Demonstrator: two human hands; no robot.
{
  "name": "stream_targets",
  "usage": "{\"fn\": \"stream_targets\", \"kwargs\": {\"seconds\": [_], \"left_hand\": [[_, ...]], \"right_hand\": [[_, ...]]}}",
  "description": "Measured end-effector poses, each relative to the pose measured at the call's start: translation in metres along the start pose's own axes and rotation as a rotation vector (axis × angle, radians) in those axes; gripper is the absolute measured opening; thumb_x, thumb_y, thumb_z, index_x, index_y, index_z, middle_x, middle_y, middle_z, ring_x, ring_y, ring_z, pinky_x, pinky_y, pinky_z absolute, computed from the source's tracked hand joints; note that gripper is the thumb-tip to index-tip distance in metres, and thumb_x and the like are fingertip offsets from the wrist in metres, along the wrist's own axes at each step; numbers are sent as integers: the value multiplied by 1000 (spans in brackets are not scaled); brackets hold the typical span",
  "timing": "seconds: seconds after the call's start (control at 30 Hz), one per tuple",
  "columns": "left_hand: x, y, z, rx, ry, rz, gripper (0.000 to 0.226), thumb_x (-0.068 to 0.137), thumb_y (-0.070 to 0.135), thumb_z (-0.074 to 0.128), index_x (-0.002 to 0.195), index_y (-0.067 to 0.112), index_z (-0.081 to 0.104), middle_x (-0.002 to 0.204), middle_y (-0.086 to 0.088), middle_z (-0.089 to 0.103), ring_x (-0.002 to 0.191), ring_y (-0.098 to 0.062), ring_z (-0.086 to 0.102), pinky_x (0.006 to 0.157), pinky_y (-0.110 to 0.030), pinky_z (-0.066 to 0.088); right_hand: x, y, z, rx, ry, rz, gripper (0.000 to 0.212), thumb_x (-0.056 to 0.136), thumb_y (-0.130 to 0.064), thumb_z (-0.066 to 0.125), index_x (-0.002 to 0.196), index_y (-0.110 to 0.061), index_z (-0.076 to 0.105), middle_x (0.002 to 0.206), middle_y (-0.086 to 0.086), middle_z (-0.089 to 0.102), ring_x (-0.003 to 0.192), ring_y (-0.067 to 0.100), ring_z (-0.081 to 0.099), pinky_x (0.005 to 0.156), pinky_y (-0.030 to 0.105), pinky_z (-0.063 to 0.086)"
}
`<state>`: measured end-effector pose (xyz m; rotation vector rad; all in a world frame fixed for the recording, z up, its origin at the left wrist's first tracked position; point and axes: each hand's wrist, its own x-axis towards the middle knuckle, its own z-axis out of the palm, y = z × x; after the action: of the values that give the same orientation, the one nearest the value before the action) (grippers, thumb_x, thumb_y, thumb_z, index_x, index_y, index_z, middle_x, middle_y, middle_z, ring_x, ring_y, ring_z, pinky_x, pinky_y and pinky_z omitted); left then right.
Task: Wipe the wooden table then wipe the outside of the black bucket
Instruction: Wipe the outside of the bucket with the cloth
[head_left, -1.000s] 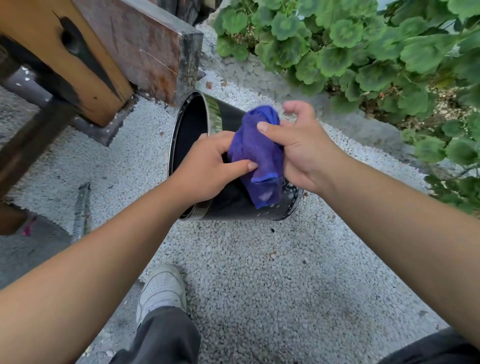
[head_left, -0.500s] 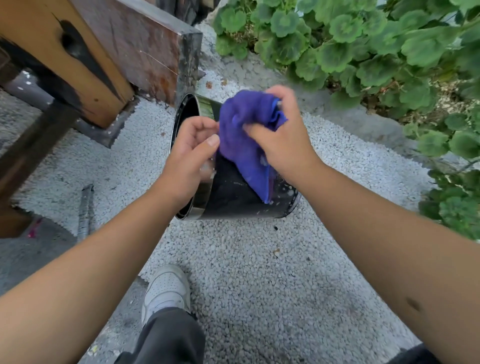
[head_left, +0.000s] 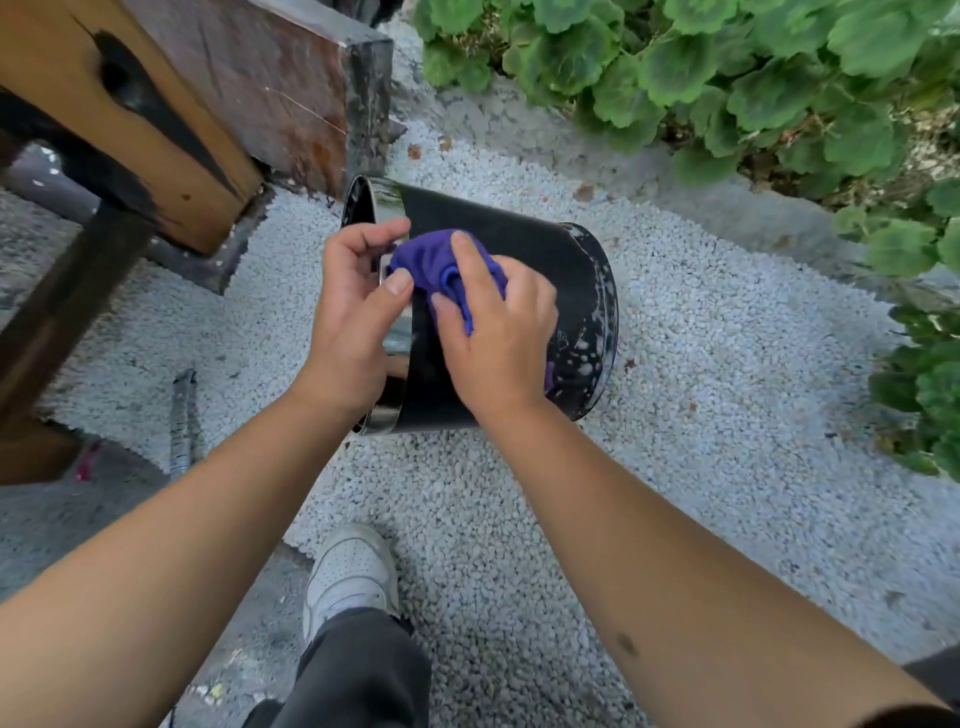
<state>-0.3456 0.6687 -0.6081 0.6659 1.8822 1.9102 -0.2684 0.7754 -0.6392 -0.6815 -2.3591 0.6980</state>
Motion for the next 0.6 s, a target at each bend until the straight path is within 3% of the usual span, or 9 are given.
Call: {"fn": "stream_targets", "kwargs": {"seconds": [0.1, 0.23, 0.27, 0.33, 0.43, 0.5, 0.6], "left_hand": [[-2, 0, -7, -60, 50, 18, 44, 83, 31, 58, 121, 16, 42, 132, -5, 46, 125, -8, 46, 106, -28, 37], [-18, 1, 0, -287, 194, -125, 48, 83, 20, 59, 126, 5, 42, 135, -14, 47, 136, -36, 42, 114, -52, 35], [-23, 3, 2, -300, 200, -165, 51, 86, 16, 57, 131, 1, 40, 133, -15, 53, 132, -37, 48, 110, -51, 41], [-31, 3, 2, -253, 129, -205, 56, 87, 14, 58, 139, 5, 38, 132, -6, 61, 126, -24, 56, 101, -39, 48], [-43, -3, -4, -63, -97, -206, 79, 87, 8, 58, 155, 17, 19, 152, 10, 44, 140, -9, 42, 111, -29, 39], [-48, -7, -7, -14, -169, -206, 88, 86, 0, 53, 157, 24, 6, 150, 28, 38, 139, 3, 39, 107, -17, 37], [-41, -3, -4, -86, -147, -218, 82, 78, -4, 43, 148, 35, 25, 143, 28, 49, 136, 0, 44, 103, -20, 42]], "right_hand": [[7, 21, 2, -19, 42, 191, 46, 87, -35, 62, 132, -25, 58, 116, 13, 57, 106, 36, 49, 88, 46, 42], [12, 41, 2, 8, 7, 421, 47, 93, -32, 56, 140, -30, 47, 132, 12, 46, 113, 32, 40, 93, 41, 40], [13, 42, 1, 30, -4, 425, 48, 94, -30, 55, 141, -30, 46, 135, 12, 44, 115, 31, 38, 93, 37, 38], [17, 43, -3, 51, -23, 369, 48, 94, -22, 56, 141, -26, 46, 136, 14, 42, 118, 32, 40, 95, 33, 37], [24, 48, -12, 48, -75, 247, 49, 92, -13, 57, 139, -20, 49, 133, 14, 44, 118, 31, 47, 100, 37, 42], [28, 45, -18, 138, -78, 299, 48, 92, -14, 56, 139, -21, 49, 133, 8, 43, 116, 20, 48, 98, 29, 42], [29, 8, -18, 336, 56, 453, 46, 89, -22, 54, 134, -29, 52, 126, -7, 44, 101, 2, 48, 85, 8, 36]]}}
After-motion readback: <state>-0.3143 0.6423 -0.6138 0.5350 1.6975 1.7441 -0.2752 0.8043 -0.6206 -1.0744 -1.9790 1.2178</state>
